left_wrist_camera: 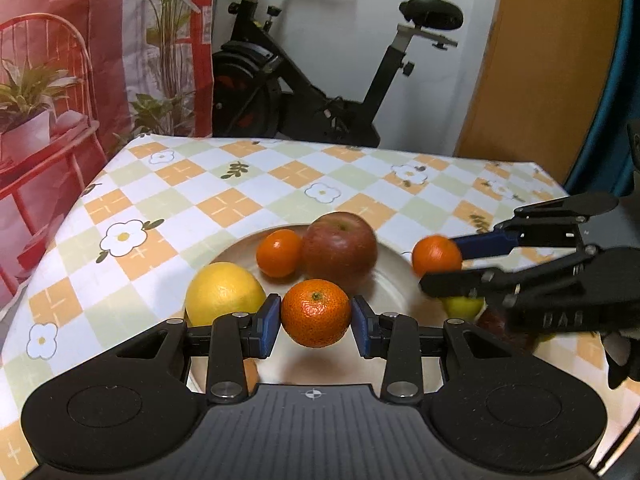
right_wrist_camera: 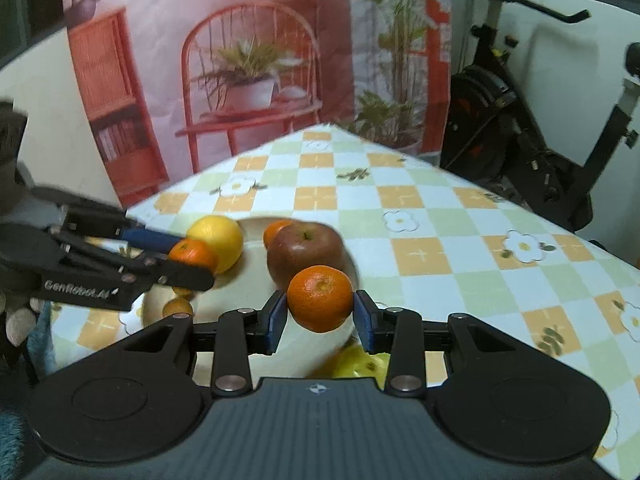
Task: Organize fruits
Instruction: 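Carry both tangerines in the two tools over the cream plate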
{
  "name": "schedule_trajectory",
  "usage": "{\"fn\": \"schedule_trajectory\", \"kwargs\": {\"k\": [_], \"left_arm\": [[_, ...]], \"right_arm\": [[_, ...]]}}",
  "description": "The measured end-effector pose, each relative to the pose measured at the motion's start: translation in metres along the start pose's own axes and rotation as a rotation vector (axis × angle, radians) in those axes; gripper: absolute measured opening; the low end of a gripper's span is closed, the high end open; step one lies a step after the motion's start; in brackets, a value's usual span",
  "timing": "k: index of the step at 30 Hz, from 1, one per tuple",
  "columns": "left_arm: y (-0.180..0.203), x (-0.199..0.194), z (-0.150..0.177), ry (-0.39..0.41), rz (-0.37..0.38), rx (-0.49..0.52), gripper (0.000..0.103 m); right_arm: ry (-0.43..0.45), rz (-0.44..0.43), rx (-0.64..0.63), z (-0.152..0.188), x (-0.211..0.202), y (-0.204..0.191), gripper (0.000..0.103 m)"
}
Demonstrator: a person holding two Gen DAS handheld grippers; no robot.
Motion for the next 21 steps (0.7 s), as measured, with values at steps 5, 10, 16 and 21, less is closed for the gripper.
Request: {"fn": "schedule_trajectory", "kwargs": {"k": [5, 10, 16, 21], "left_arm": [[0.002, 0.013, 0.001, -0.019, -0.031, 0.071, 0.04], [0.001, 0.022, -0.003, -0.023, -0.041, 0.101, 0.04], [0.0, 0.033, -0.003, -0.033, -0.051, 0.129, 0.04], [0.0, 0.034, -0.004, -0.025, -0.062, 0.14, 0.04]], "right_arm": [[-0.084, -0.015, -0.058, -0.002, 0.029, -0.01, 0.039], [-0.139, -0.011, -0.096, -0.003, 0.047, -0.01, 0.039], [-0.179, -0.011, -0.108, -0.002, 0.06, -0.008, 0.039], [-0.189, -0.009, -0.103, 0.0, 0.064, -0.005, 0.039]]}}
Point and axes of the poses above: each gripper's, at about its wrist camera, not at the fingertips, and x roughly the way its jaws point, y to its right, z to its underside, the point moved 4 cm from there along x, roughly the way its jaws point, and after that the axes turned 12 degrees about -x, right-handed, at the moved point
